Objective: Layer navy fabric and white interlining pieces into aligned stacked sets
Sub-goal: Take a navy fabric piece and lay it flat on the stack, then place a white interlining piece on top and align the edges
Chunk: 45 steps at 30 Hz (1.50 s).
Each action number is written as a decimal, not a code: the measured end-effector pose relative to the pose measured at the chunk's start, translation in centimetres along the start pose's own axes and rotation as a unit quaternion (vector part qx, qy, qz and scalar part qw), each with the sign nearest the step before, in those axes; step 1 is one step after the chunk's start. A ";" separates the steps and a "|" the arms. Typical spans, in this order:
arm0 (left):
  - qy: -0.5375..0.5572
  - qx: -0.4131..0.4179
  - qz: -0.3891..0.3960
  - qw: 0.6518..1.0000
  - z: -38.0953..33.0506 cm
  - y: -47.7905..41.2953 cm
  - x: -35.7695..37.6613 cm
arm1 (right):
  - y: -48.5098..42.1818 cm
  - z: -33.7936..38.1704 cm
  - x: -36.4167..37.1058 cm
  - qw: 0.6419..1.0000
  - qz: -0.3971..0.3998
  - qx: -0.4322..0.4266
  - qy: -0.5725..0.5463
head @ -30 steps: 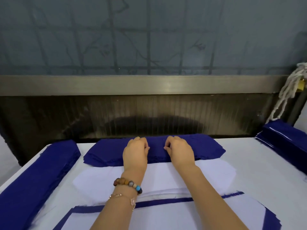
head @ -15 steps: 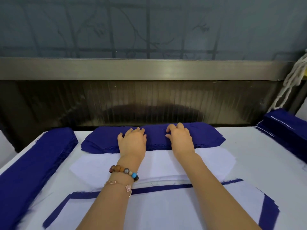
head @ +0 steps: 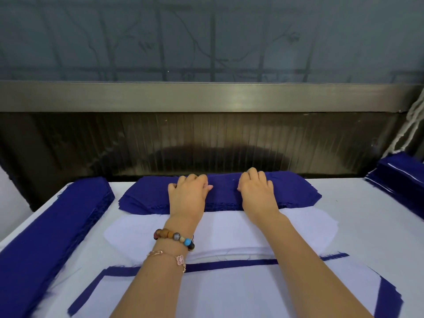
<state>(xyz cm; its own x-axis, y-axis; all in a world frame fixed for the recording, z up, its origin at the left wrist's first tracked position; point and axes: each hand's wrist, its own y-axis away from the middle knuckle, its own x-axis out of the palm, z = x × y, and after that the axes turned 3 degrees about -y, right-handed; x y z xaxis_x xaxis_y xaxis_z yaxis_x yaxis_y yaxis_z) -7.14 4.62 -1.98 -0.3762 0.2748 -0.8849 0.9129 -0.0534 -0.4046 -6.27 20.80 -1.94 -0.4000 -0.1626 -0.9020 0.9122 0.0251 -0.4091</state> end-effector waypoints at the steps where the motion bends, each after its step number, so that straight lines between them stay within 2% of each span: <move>1: 0.010 0.003 0.001 1.000 0.1 0.0 0.1 | 0.0 -0.1 0.1 1.000 -0.005 -0.010 0.008; 5: 0.079 0.021 0.008 0.997 0.2 0.1 0.4 | -0.2 -0.7 0.1 0.999 -0.006 -0.038 -0.021; 7: 0.089 0.032 0.049 0.994 0.0 0.1 0.4 | -0.3 -1.0 -0.2 0.996 0.014 -0.062 -0.067; 10: 0.095 0.068 0.072 0.991 -0.3 0.1 0.4 | -0.4 -1.4 -0.7 0.982 0.050 -0.103 -0.149; 14: 0.091 0.087 0.071 0.989 -0.5 0.2 0.1 | 0.1 -1.3 -1.0 0.963 0.095 -0.099 -0.230; 17: 0.085 0.081 0.049 0.992 -0.6 0.3 -0.3 | 0.3 -0.9 -1.4 0.959 0.062 -0.079 -0.267; 19: 0.096 0.087 0.039 0.991 -0.7 0.4 -0.5 | 0.2 -0.7 -1.8 0.961 0.041 -0.077 -0.263; 23: 0.154 0.115 0.022 0.981 -1.1 0.7 -1.0 | -0.2 0.1 -2.9 0.969 0.038 -0.144 -0.196; 26: 0.151 0.104 0.025 0.983 -1.1 0.4 -1.4 | -0.6 0.5 -3.4 0.975 0.038 -0.147 -0.164; 31: 0.032 0.082 0.007 0.996 1.3 -0.2 -1.7 | -0.8 -0.4 -3.9 0.981 0.060 -0.091 -0.159; 34: 0.031 0.055 0.027 0.998 2.8 -0.5 -2.1 | -1.1 -1.8 -4.1 0.991 0.086 -0.058 -0.079; 37: 0.010 0.023 0.063 0.998 4.1 -0.9 -2.9 | -0.9 -3.5 -4.3 0.997 0.078 0.004 0.000; 40: -0.002 -0.025 0.100 0.995 5.6 -1.1 -3.9 | -0.7 -5.3 -5.0 0.993 0.083 0.085 0.019; 45: -0.019 -0.139 0.092 0.986 7.9 -1.0 -5.2 | -0.3 -8.4 -5.9 0.977 0.086 0.193 0.027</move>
<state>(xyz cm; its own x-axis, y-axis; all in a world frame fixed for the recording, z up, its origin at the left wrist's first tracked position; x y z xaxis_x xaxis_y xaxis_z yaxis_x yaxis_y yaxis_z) -7.32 -4.37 1.17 -0.2004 0.2481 -0.9478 0.9724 0.1685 -0.1615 -4.87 30.01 2.37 -0.2322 -0.1356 -0.9632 0.9277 -0.3285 -0.1774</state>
